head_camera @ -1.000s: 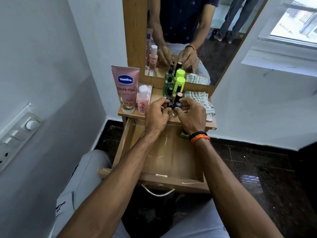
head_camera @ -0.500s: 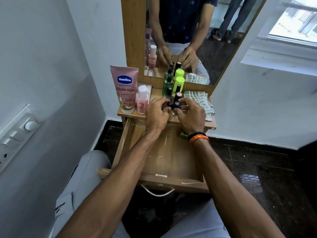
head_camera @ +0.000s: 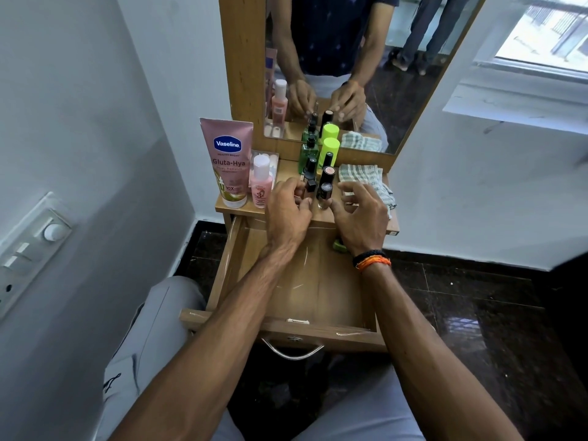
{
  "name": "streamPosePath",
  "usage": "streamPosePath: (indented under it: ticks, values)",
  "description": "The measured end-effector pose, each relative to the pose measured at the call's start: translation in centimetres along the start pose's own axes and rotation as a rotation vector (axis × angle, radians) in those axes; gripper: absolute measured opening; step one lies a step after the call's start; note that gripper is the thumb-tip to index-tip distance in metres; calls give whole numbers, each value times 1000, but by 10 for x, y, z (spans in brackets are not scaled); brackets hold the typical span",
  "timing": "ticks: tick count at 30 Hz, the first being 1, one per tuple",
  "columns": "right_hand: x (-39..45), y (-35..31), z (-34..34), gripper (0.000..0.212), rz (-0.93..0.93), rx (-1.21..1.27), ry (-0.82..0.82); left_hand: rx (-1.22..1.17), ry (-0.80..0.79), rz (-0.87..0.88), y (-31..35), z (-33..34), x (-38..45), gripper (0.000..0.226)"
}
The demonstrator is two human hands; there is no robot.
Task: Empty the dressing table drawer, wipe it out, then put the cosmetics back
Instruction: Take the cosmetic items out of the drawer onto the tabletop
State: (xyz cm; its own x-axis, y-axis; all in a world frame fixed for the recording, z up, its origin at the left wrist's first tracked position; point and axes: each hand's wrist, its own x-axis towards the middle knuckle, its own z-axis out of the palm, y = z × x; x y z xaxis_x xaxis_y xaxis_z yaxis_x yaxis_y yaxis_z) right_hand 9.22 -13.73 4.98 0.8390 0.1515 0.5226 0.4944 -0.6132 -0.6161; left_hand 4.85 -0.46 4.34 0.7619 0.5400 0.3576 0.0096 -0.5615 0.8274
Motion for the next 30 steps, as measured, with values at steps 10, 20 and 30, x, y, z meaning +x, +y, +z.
streamPosePath:
  ticks: [10,20,30]
  values:
    - [-37,16,-12,14,33,-9,109,70,25,32,-10,8,-39,12]
    - [-72,36,-24,10,186,-30,183,88,-86,-9,-21,23,-64,11]
    - [-90,37,-24,12,226,-82,149,93,-161,2,-25,37,-71,10]
